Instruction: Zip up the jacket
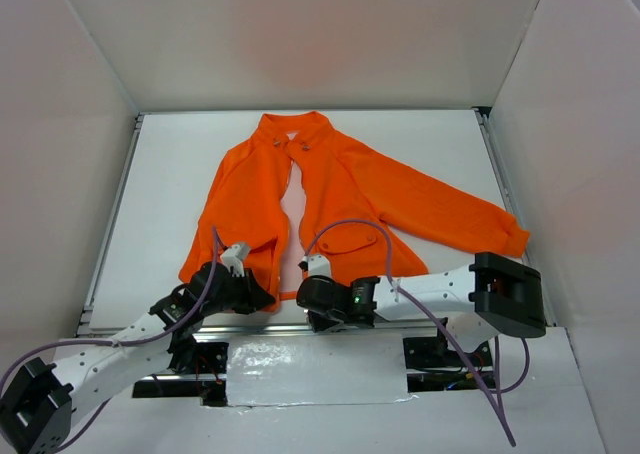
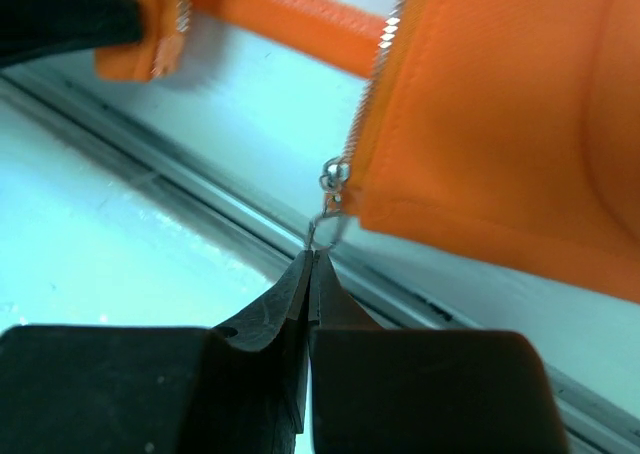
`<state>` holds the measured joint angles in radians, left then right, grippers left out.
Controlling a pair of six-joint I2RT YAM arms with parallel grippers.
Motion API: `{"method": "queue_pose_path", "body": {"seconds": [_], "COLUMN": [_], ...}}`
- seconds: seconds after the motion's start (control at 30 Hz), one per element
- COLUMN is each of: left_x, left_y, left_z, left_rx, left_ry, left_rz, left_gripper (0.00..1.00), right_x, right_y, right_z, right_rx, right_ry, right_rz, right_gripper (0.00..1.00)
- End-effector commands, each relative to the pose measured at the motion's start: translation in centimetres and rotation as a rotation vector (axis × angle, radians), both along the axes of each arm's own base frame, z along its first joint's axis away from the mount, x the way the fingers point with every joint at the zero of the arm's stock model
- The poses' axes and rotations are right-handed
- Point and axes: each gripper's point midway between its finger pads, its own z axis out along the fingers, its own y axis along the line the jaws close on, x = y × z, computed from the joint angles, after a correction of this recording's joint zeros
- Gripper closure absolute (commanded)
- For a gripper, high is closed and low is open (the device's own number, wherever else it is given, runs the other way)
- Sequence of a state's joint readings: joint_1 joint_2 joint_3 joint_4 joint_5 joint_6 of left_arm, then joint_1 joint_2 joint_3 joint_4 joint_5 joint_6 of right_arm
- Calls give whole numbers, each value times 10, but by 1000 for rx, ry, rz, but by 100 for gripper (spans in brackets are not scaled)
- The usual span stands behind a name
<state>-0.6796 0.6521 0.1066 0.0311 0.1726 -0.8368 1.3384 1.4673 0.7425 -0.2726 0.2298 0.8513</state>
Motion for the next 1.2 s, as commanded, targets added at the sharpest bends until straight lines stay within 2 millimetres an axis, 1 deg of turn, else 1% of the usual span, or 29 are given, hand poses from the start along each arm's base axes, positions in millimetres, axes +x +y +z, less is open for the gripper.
{"method": "queue_pose_path", "body": {"seconds": [0.0, 0.13, 0.17, 0.23, 0.27, 0.3, 0.4, 0.47, 0.5, 0.53, 0.6, 0.63, 0.7, 0.73, 0.77, 0.83, 0.97, 1.17], "left_x": [-1, 0, 0, 0, 0, 0, 0, 1, 1, 0, 0, 0, 0, 0, 0, 0, 0, 1], "left_y": [-4, -5, -5, -5, -4, -4, -4, -4, -4, -4, -4, -4, -3, -2, -1, -1, 0, -1], "left_z": [2, 3, 2, 3, 2, 3, 2, 3, 3, 3, 2, 3, 3, 2, 2, 4, 4, 4], "left_rx": [-17, -18, -16, -16, -15, -15, -12, -15, -16, -18, -14, -14, -9, -6, -4, -6, 4, 10], "left_ry": [-24, -23, -23, -26, -24, -23, -21, -23, -22, -19, -17, -17, -19, -18, -18, -23, -22, -24], "left_rz": [-24, -26, -26, -26, -26, -25, -21, -20, -19, -19, -19, -18, -14, -13, -12, -10, -11, -19], "left_gripper": [100, 100, 100, 100, 100, 100, 100, 100, 100, 100, 100, 100, 100, 100, 100, 100, 100, 100], "right_x": [-3, -13, -15, -20, -21, -21, -16, -10, -1, 3, 11, 19, 25, 27, 36, 43, 45, 38], "right_y": [25, 29, 30, 32, 32, 32, 28, 20, 16, 12, 9, 7, 4, 2, -2, -8, -11, -3], "right_z": [29, 24, 23, 25, 24, 25, 27, 26, 27, 27, 29, 30, 29, 26, 24, 16, 9, 0], "right_rx": [105, 95, 91, 90, 86, 87, 93, 50, 26, -8, -30, -34, -38, -45, -51, -78, -129, -155], "right_ry": [-13, 5, 8, 7, 5, 3, -25, -51, -87, -103, -132, -141, -145, -141, -141, -136, -138, -103], "right_rz": [9, 37, 40, 51, 49, 44, 10, -13, -40, -47, -59, -67, -67, -50, -63, -30, 47, 125], "right_gripper": [100, 100, 98, 91, 80, 73, 70, 62, 59, 55, 55, 55, 55, 55, 55, 52, 48, 47]}}
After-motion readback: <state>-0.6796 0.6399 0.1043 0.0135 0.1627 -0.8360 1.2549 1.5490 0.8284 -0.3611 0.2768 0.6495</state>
